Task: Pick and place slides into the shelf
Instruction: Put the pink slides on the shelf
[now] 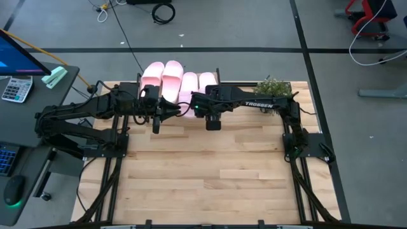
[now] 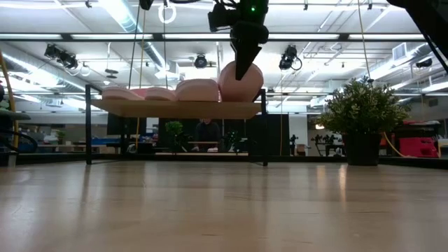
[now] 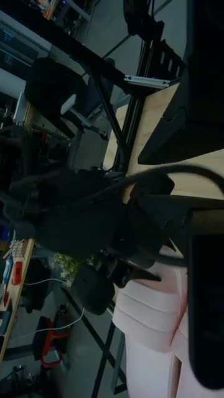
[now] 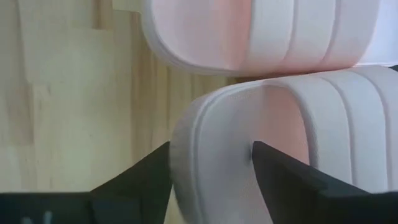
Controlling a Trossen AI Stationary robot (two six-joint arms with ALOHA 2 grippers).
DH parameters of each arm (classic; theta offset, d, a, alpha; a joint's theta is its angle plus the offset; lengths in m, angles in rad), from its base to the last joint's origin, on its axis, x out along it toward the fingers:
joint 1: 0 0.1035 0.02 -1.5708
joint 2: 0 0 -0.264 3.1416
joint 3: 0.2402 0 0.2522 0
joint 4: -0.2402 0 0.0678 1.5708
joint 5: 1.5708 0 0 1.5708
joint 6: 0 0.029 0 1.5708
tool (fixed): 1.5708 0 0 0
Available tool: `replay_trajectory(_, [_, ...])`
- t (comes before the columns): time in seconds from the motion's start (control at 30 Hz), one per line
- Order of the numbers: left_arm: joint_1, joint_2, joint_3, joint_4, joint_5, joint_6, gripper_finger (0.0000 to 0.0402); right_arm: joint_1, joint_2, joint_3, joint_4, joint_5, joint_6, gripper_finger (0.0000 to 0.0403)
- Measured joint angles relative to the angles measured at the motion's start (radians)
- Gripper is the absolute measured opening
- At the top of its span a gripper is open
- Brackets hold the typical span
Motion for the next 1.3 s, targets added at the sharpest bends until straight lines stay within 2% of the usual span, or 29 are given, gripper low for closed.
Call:
replay_trajectory(0.1, [0.0,0.0,0.0,0.0,0.0,0.0,0.0094,-0.019,0.0,0.0,0.008,-0.025,-0.01,0.0229])
replay_trajectory(0.23, [0.0,0.0,0.0,0.0,0.0,0.0,0.009,-0.043,0.0,0.0,0.028,-0.123,0.031,0.0229])
replay_trajectory(0.63, [0.0,0.003,0.0,-0.001,0.0,0.001,0.009,-0.057,0.0,-0.001,0.11,-0.246,0.021,0.0228])
replay_trajectory(1.03, [-0.015,0.003,0.0,-0.001,0.0,-0.005,0.0095,-0.084,0.0,-0.008,0.093,-0.199,0.071,0.0228])
replay_trajectory(1.3, [-0.026,0.003,0.0,0.0,0.0,-0.008,0.0091,-0.09,0.0,-0.008,0.091,-0.244,0.064,0.0228])
